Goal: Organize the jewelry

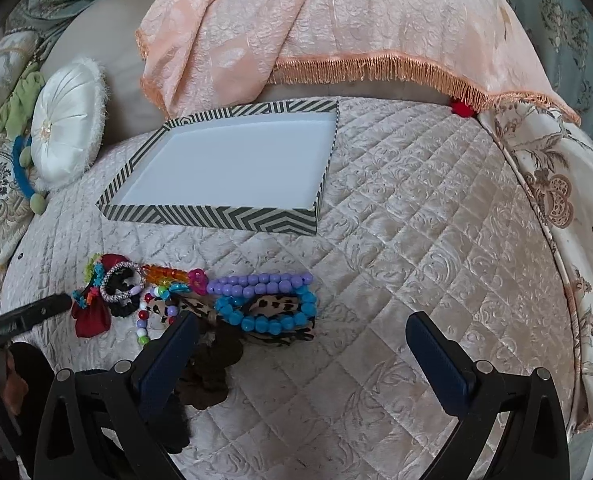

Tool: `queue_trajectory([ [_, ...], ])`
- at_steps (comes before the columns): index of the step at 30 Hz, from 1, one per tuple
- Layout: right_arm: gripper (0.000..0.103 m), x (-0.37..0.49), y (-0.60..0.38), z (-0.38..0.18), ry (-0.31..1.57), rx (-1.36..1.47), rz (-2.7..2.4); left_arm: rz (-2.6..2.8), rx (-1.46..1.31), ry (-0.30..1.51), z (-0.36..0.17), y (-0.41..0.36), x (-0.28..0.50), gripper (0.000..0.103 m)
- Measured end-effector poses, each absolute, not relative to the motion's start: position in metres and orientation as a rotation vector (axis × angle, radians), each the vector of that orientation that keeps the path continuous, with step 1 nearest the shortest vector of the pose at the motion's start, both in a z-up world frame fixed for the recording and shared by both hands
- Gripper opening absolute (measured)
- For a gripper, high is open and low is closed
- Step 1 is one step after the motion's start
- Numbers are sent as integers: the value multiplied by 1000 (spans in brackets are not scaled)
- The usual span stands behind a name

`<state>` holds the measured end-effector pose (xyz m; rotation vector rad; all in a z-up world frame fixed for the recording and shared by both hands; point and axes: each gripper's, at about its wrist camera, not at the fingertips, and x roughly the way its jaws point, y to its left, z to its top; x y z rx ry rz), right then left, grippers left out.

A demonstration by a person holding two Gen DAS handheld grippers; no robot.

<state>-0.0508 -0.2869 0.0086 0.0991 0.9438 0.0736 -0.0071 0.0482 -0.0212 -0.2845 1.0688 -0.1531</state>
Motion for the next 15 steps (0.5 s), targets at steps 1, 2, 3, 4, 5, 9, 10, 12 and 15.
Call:
queue_trajectory([
  [1,102,-50,-287,9,938,103,77,-138,-293,1074,-22,52,-3,60],
  [2,102,-49,-287,9,936,105,78,-125,-298,1081,-24,56,4,60],
  [3,102,-47,-286,9,935,109,80,-122,-294,1083,-25,59,8,60],
  [4,102,-46,-286,9,934,110,82,-120,-284,1085,-26,59,12,60],
  [5,102,-45,-286,10,933,111,85,-118,-268,1087,-27,60,15,60],
  [9,102,-42,-283,8,931,88,97,-128,-219,1118,-37,54,30,60],
  [10,102,-41,-283,7,934,79,99,-140,-210,1127,-41,52,33,60],
  [12,99,-40,-283,3,947,63,98,-153,-175,1141,-47,45,39,60],
  [15,96,-36,-288,-4,969,72,95,-159,-141,1135,-51,40,42,59],
])
